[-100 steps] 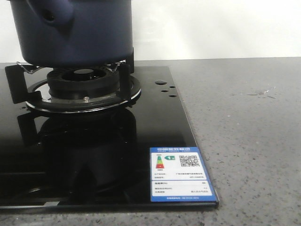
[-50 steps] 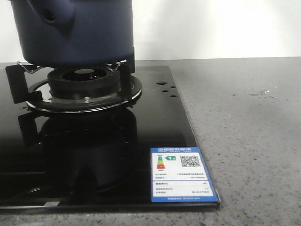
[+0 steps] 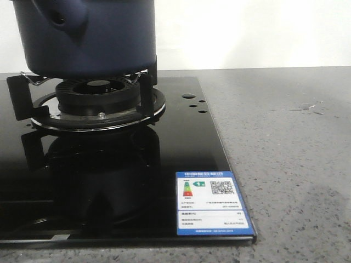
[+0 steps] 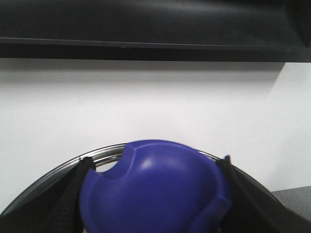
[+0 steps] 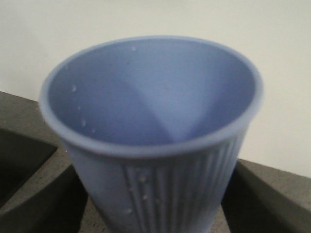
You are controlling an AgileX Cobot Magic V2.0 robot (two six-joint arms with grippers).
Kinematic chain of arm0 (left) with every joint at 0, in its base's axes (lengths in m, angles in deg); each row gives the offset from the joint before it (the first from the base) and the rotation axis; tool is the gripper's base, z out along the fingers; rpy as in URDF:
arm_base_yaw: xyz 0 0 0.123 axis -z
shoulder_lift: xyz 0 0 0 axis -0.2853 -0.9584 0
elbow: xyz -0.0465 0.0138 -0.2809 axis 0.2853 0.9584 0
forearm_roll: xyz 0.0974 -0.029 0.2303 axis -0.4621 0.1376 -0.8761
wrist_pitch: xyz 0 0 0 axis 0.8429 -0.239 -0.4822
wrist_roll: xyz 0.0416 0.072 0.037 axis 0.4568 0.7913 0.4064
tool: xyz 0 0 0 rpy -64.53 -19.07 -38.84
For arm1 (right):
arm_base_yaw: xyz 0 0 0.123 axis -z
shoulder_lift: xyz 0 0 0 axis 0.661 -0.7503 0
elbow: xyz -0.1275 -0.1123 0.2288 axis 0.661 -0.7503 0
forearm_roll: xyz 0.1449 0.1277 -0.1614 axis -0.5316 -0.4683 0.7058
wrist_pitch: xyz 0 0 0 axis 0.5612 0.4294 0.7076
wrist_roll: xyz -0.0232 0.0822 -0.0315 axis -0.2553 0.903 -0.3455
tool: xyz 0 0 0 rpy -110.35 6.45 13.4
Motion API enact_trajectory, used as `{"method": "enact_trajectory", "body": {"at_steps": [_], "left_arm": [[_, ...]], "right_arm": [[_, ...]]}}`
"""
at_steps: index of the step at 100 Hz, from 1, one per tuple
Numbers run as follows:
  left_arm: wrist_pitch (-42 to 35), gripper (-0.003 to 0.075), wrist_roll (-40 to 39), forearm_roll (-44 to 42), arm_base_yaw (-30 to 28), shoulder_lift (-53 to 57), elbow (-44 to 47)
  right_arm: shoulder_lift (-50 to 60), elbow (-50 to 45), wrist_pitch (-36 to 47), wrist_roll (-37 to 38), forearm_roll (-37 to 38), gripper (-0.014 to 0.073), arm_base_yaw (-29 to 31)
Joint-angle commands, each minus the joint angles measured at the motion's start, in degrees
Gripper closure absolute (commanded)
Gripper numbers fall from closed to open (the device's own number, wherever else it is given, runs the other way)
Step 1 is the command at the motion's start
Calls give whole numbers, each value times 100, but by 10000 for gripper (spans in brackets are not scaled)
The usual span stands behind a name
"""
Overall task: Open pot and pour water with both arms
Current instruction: 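Turn the cup upright and carry it back toward the counter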
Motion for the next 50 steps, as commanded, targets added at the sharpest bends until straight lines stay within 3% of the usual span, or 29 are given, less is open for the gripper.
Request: {"method": "enact_trajectory", "body": {"at_steps": [1, 9, 16, 29, 50], "left_arm": [[-624, 348, 1, -19, -7, 137, -215], [-624, 349, 1, -19, -7, 137, -215], [-624, 348, 1, -19, -7, 137, -215], [-624, 349, 1, -19, -7, 137, -215], [-624, 349, 1, -19, -7, 137, -215]], "right_arm": [[147, -114, 779, -710, -1042, 323, 400], [147, -461, 1057, -1772, -1975, 323, 595], [125, -700, 1083, -2358, -2148, 323, 620], [-72, -1125, 1287, -2825, -2207, 323, 620], [-645, -1546, 1868, -3505, -2907, 323, 620]]}}
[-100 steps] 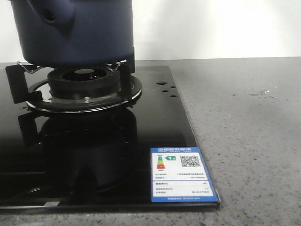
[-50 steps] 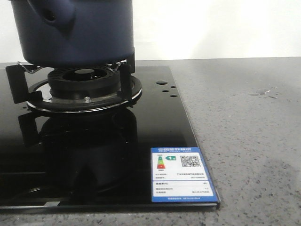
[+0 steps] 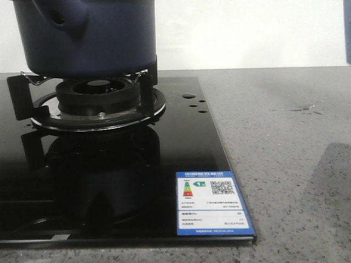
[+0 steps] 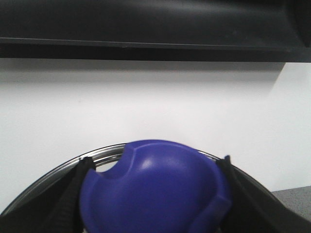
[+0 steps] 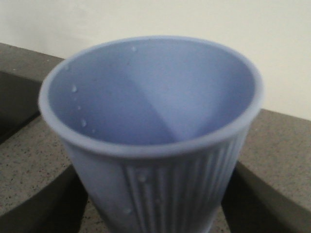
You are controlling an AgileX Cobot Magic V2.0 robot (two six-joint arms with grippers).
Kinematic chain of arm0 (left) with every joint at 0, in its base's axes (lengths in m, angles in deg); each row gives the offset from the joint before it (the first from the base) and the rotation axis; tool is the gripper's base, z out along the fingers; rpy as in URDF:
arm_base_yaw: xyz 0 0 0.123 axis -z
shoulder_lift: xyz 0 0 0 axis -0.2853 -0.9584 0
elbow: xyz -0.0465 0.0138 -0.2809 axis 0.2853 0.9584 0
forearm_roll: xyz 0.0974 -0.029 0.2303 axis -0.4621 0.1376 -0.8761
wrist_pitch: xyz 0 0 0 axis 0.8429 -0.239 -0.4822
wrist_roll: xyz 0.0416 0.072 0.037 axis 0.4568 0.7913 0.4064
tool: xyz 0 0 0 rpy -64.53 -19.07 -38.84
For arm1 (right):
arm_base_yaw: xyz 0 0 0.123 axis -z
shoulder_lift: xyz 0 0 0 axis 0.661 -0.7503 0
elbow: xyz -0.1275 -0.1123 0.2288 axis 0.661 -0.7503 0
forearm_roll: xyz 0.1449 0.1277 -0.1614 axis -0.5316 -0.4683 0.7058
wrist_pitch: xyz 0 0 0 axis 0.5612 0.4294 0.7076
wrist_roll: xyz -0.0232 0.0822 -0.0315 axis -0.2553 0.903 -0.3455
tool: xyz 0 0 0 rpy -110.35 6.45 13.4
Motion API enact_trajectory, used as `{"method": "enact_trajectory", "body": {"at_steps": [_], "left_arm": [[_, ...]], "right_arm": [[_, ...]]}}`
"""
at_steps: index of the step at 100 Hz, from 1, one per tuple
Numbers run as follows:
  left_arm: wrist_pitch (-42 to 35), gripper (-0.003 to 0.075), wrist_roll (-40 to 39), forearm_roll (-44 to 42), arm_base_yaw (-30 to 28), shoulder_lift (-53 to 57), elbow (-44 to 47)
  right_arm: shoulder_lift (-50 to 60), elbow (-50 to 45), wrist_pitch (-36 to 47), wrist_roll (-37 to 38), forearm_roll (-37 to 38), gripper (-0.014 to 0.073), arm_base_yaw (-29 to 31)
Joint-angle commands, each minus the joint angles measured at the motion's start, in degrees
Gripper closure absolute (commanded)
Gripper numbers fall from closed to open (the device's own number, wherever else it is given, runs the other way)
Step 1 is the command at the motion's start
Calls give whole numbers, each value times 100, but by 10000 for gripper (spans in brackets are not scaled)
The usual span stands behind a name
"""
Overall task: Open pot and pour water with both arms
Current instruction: 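Turn the cup upright and carry it back toward the counter, then lower the cup onto the counter and open the right gripper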
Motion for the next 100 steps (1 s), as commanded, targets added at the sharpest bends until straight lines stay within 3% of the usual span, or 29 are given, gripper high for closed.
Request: {"method": "enact_trajectory", "body": {"at_steps": [1, 29, 100], "left_arm": [[-624, 348, 1, -19, -7, 137, -215], [-616, 349, 1, -19, -7, 137, -215], [-616, 349, 1, -19, -7, 137, -215]], "right_arm": [[-125, 38, 506, -397, -502, 323, 45], [-778, -39, 974, -887, -846, 323, 72], [-1424, -39, 1381, -887, -926, 323, 306]]}}
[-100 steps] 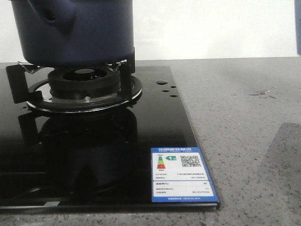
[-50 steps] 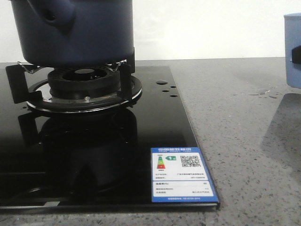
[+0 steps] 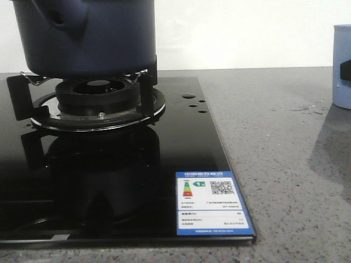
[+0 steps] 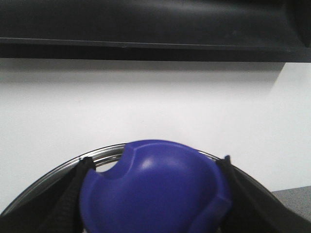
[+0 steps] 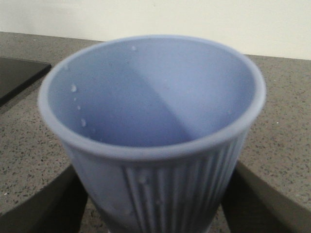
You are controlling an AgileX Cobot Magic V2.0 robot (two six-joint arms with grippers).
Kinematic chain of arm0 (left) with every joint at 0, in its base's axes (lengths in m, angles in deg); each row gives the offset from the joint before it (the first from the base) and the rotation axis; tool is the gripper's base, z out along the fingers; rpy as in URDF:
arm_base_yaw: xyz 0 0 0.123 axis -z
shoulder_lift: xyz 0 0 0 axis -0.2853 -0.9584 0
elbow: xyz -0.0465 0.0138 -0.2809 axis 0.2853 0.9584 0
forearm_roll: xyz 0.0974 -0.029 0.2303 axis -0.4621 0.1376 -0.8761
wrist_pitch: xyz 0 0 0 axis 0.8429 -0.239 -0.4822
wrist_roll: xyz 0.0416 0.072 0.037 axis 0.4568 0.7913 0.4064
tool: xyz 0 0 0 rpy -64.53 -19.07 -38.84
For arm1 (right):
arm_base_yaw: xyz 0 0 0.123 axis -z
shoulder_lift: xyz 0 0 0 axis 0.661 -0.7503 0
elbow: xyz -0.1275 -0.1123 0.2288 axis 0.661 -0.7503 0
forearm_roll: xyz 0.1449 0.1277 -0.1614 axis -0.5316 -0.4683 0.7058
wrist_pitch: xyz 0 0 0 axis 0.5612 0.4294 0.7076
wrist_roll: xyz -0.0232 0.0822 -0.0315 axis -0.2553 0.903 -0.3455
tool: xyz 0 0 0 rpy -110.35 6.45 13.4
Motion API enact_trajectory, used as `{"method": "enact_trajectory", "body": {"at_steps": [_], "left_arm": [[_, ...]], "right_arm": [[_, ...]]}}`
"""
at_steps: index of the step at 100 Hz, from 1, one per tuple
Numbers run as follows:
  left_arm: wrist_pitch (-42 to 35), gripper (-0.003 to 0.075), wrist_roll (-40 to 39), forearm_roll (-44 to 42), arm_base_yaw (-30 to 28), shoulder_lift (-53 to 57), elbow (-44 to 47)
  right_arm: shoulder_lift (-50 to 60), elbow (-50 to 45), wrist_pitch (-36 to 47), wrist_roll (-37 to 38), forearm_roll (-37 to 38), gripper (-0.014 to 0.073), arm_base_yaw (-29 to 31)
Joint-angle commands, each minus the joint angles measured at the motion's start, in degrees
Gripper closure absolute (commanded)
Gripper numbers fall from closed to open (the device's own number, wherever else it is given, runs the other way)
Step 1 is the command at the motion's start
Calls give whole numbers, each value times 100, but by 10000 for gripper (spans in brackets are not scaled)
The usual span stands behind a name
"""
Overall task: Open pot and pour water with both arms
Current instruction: 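Lower the cup onto the counter and open the right gripper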
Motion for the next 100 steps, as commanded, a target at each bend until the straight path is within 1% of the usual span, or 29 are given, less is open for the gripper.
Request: {"method": "enact_trajectory", "body": {"at_steps": [1, 15, 22, 29, 41, 46, 53, 71, 88, 100], "left_arm": [[-616, 348, 1, -19, -7, 137, -215], [-616, 349, 1, -19, -7, 137, -215], [-616, 348, 1, -19, -7, 137, -215], [-616, 348, 1, -19, -7, 137, -215], [-616, 348, 1, -19, -7, 137, -215], [-616, 348, 1, -19, -7, 137, -215], [-616, 349, 1, -19, -7, 137, -215], [-616, 349, 1, -19, -7, 137, -215], [-616, 348, 1, -19, -7, 137, -215], [-616, 348, 1, -19, -7, 137, -215]], "right_arm": [[117, 123, 337, -75, -134, 323, 34], [117, 123, 326, -75, -134, 295, 34], [117, 123, 326, -75, -134, 247, 34], [130, 123, 314, -64, -134, 166, 34], [194, 123, 306, 26, -134, -19, 34], [253, 109, 306, 218, -134, -63, 34], [378, 51, 193, 419, -112, -66, 34], [926, -289, -252, 420, -112, -66, 34], [1685, -782, -290, 429, -112, -66, 34], [2330, -1151, -685, 441, -112, -66, 34]]}}
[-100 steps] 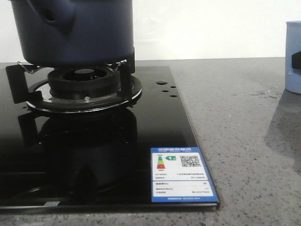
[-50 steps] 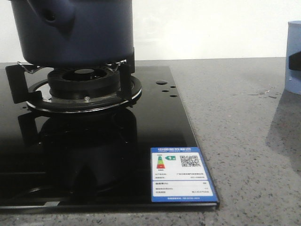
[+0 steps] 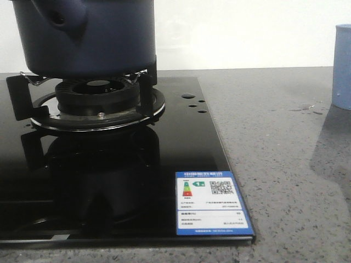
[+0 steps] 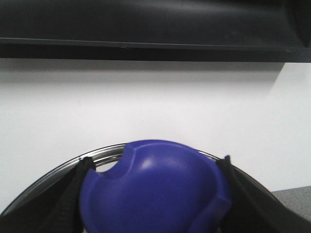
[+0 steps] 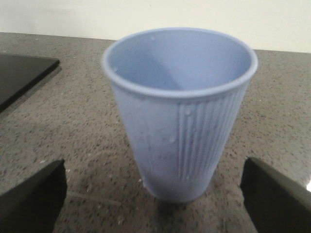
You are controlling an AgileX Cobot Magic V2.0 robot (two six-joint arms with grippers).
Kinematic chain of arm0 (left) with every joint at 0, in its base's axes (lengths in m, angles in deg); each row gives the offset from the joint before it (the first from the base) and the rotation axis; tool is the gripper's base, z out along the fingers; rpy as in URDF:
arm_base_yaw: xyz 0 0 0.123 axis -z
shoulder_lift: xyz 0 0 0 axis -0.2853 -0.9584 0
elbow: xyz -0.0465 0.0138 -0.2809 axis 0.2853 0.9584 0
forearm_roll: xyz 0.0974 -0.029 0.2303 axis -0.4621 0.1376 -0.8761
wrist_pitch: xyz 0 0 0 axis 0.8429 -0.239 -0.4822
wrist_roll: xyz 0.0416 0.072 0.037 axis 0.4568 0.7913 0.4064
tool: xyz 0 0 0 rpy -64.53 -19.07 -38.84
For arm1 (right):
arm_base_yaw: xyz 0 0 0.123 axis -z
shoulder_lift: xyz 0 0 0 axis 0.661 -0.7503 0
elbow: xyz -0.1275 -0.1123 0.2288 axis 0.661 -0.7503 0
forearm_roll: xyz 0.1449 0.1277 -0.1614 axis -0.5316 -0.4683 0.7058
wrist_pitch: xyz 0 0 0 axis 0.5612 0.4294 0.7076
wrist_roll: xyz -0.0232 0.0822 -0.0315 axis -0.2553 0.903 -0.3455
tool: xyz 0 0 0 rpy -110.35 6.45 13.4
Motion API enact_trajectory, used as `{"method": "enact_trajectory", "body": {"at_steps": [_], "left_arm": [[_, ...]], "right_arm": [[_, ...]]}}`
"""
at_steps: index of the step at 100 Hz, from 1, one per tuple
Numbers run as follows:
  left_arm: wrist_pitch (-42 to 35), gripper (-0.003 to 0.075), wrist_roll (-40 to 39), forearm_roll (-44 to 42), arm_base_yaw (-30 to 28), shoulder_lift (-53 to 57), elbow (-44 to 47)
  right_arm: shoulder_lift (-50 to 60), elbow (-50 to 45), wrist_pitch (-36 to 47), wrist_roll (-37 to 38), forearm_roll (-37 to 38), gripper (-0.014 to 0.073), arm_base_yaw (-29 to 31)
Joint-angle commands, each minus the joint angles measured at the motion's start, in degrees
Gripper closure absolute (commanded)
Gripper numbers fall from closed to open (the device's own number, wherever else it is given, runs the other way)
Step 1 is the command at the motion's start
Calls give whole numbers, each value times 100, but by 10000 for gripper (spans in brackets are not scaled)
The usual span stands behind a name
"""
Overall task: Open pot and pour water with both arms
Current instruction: 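Lower the cup onto the counter and open the right gripper, then lower the lid back onto the pot and release it with the left gripper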
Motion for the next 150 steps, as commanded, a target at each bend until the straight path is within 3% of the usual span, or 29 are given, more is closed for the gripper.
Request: {"method": "enact_trajectory", "body": {"at_steps": [1, 40, 83, 150], "left_arm": [[-616, 349, 1, -19, -7, 137, -215], [-684, 348, 1, -9, 557, -4, -215], [-1196, 348, 1, -9, 1409, -794, -215], [-1385, 348, -10, -9, 1426, -1446, -215]], "right_arm": [[529, -112, 7, 25, -112, -66, 34], [2525, -757, -581, 936, -102, -66, -41], [2590, -786, -444, 1069, -90, -66, -140], [2590, -786, -408, 1069, -90, -66, -140]]}}
